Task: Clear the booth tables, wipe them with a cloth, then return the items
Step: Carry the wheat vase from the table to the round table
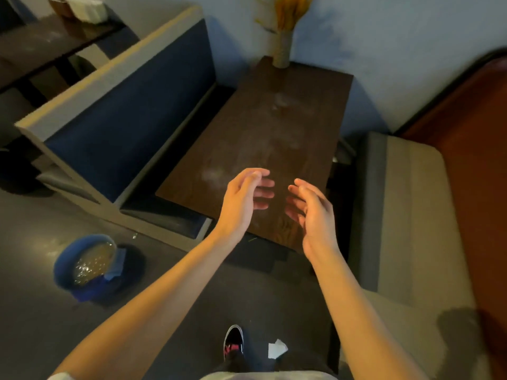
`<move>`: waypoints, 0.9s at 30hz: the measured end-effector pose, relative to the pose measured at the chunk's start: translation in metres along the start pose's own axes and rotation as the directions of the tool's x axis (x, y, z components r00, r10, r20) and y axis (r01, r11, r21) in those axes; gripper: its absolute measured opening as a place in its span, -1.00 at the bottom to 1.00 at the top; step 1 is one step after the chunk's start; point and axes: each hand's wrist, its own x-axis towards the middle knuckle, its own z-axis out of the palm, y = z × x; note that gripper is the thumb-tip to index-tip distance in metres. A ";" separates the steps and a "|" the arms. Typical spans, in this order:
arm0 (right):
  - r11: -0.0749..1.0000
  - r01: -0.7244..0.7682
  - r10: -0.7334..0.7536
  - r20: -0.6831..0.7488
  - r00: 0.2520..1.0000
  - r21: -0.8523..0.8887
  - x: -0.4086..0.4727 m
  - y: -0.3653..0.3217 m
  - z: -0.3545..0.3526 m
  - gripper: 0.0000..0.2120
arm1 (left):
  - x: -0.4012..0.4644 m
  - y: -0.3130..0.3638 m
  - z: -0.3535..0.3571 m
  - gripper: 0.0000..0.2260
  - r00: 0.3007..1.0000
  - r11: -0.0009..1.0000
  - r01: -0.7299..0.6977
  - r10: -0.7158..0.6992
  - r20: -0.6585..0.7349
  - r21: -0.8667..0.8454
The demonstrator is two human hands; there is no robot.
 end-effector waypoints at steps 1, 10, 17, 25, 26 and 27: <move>1.000 -0.003 0.004 -0.018 1.000 0.010 0.011 -0.004 -0.005 -0.83 | 0.012 0.000 0.009 -0.73 1.000 1.000 0.010 -0.010 0.016 0.006; 0.999 -0.007 0.010 -0.096 0.995 0.032 0.151 -0.035 -0.089 -0.83 | 0.126 -0.018 0.136 -0.75 0.994 0.999 0.052 -0.054 0.097 0.016; 0.998 -0.054 0.054 0.040 0.998 -0.015 0.270 -0.081 -0.141 -0.84 | 0.203 -0.014 0.235 -0.75 0.990 0.991 0.135 -0.135 -0.041 -0.019; 0.990 -0.128 0.136 0.197 0.971 -0.053 0.348 -0.104 -0.135 -0.77 | 0.246 -0.012 0.246 -0.74 0.961 0.989 0.139 -0.146 -0.235 -0.044; 0.989 -0.136 0.145 0.215 0.966 -0.060 0.354 -0.104 -0.130 -0.77 | 0.250 -0.012 0.242 -0.74 0.956 0.990 0.135 -0.144 -0.257 -0.049; 0.987 -0.145 0.157 0.231 0.960 -0.067 0.359 -0.104 -0.124 -0.77 | 0.254 -0.011 0.238 -0.74 0.951 0.990 0.128 -0.138 -0.275 -0.053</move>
